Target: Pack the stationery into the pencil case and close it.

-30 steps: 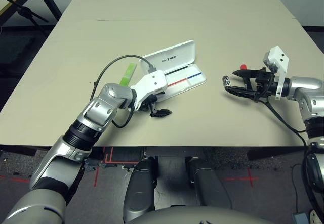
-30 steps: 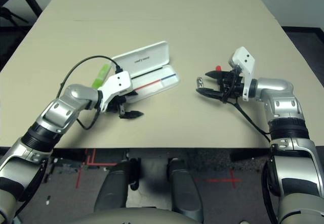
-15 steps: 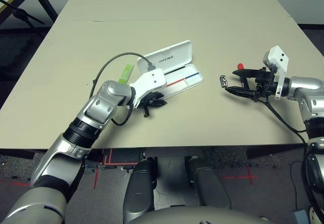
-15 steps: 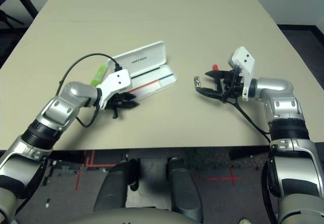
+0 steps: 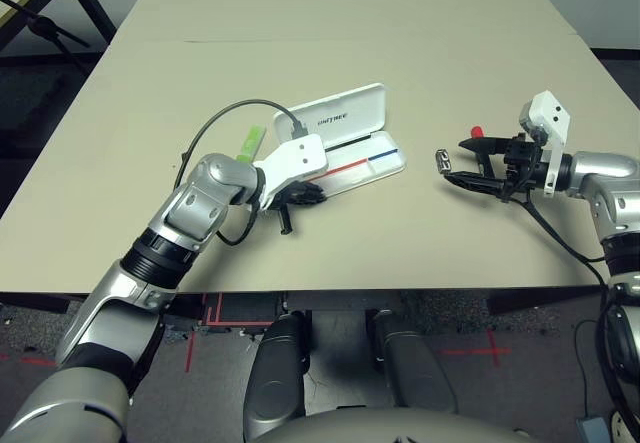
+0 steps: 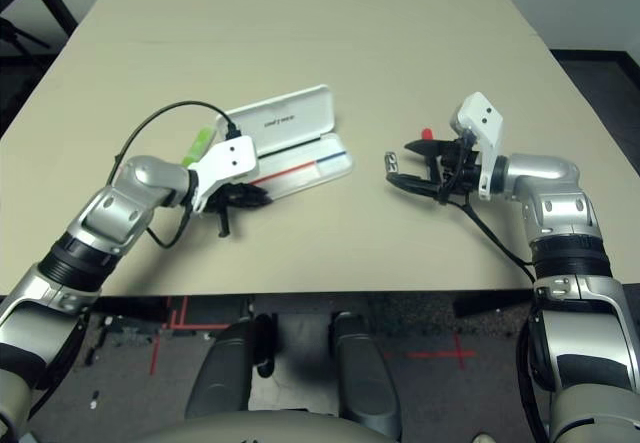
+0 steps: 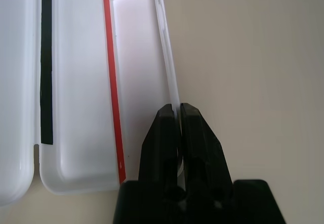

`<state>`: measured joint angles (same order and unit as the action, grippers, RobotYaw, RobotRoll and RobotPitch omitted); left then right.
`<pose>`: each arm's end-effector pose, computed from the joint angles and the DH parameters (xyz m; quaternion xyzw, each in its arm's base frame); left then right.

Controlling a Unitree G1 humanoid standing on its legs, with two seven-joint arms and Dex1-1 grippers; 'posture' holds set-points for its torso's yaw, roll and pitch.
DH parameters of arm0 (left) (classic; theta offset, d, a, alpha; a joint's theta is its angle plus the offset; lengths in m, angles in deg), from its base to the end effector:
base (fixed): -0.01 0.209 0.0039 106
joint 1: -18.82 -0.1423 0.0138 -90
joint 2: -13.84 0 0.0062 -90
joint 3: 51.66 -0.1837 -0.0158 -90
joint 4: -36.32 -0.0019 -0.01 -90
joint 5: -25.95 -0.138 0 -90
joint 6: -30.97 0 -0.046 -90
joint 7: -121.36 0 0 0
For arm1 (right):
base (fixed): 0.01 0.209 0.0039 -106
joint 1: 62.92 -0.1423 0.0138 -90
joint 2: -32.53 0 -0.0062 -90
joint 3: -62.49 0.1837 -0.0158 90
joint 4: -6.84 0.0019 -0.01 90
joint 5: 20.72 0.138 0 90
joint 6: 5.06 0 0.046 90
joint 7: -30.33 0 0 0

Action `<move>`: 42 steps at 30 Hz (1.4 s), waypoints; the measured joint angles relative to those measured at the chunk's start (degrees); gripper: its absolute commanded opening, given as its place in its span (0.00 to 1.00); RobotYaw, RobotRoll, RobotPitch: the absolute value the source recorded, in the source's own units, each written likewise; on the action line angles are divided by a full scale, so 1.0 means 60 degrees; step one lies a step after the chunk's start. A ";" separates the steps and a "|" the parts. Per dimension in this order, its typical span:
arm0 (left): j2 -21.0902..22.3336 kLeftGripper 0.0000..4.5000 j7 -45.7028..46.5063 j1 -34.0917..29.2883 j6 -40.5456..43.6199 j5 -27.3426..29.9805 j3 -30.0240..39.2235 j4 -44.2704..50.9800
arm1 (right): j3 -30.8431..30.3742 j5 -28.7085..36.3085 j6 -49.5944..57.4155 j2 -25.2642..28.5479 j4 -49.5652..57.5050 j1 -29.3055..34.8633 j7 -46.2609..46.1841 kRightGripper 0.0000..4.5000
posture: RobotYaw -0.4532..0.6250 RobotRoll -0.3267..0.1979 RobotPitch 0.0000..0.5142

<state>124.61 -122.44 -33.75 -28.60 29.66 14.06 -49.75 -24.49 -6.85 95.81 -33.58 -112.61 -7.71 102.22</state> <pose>0.2861 0.1610 0.1767 0.3274 0.1649 -0.5777 0.7293 0.2959 -0.2982 0.1600 -0.1306 0.1062 0.4678 0.8677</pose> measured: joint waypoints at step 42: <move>0.0518 0.43 -0.0653 -0.1483 -0.1569 -0.0447 0.0117 0.1109 | -0.0396 0.0331 0.1275 0.0993 0.1317 0.0742 0.1801 1.00 | 0.42 0.62 0.36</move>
<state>127.72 -126.36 -42.65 -38.01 26.98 14.76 -43.10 -26.87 -4.86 103.46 -27.62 -104.70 -3.26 113.03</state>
